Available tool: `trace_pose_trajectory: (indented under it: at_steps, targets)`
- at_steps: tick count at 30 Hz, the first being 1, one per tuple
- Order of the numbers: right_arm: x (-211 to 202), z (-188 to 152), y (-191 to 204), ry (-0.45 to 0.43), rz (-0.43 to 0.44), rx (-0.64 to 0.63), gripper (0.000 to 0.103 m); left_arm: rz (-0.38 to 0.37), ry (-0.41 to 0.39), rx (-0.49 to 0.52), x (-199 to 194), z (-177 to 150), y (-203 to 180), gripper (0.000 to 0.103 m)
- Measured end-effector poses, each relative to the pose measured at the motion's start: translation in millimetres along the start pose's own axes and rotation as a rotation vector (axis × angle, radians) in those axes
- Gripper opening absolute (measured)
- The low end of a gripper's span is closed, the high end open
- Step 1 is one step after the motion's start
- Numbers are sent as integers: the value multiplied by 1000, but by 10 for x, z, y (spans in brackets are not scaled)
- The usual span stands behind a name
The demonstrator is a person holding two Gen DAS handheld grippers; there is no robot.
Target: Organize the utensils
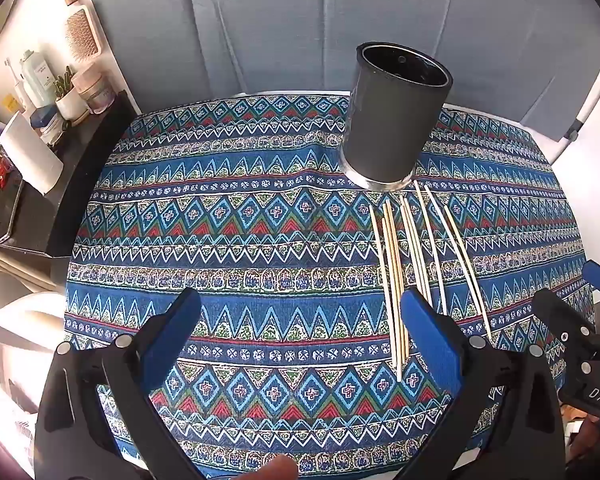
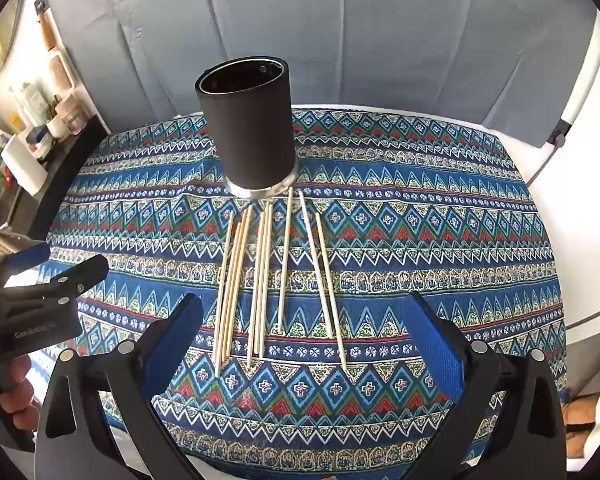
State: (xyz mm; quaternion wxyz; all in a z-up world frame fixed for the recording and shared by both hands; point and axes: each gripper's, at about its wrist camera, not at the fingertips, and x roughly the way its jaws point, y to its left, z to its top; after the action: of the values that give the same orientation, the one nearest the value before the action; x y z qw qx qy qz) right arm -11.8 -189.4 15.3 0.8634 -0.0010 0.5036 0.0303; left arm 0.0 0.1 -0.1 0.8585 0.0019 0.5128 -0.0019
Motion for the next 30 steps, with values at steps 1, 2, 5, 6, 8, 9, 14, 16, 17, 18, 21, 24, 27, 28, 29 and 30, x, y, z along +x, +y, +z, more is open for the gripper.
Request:
trace_pose_trajectory:
  at_steps: [1,2,5,6,8,9,14,16,17,18,21,24,27,28,29,30]
  targets:
    - [1,2,7,0,-1,-3,96,5,6,3,4,0,-2,98]
    - [-1,3,14,-1,-2,-2,96,6,6,3,3,0,-2,98]
    - [28,-45,-2,-1,0,2,96,9,5,5,1,2,-3,98]
    - [-17,-8,-38,-2,3,3,96,12,3,3,-3,2,-1,98]
    - [-26,-10,-57,-2,5,6,96,11,-1,-1,-16,2,7,98]
    - [-27,-15,-64,-2,8,9,96,12,-4,-3,-24,2,11,98]
    - [-38,-42,-79,-4,10,20,96,14,-5,-16,-19,-46,-22,98]
    - [-34,-39,-61,0,15,22,96,17,-4,-20,-30,-56,-39,98]
    - [-38,-43,-65,-1,16,23,96,15,0,-19,-24,-42,-17,98]
    - [-40,-42,-66,0,13,23,96,13,2,-18,-20,-31,-2,98]
    - [-49,-47,-72,-5,8,27,96,14,1,-15,-31,-26,9,98]
    - [-53,-55,-78,0,10,34,96,7,-1,-15,-40,-24,12,98]
    - [-59,-68,-73,2,9,36,96,5,3,-15,-40,-25,9,98]
    - [-65,-71,-73,2,15,42,96,7,6,-15,-39,-25,12,98]
    - [-73,-77,-75,0,20,47,96,9,7,-15,-38,-24,10,98]
    - [-79,-78,-72,-1,21,48,96,7,7,-17,-38,-25,13,98]
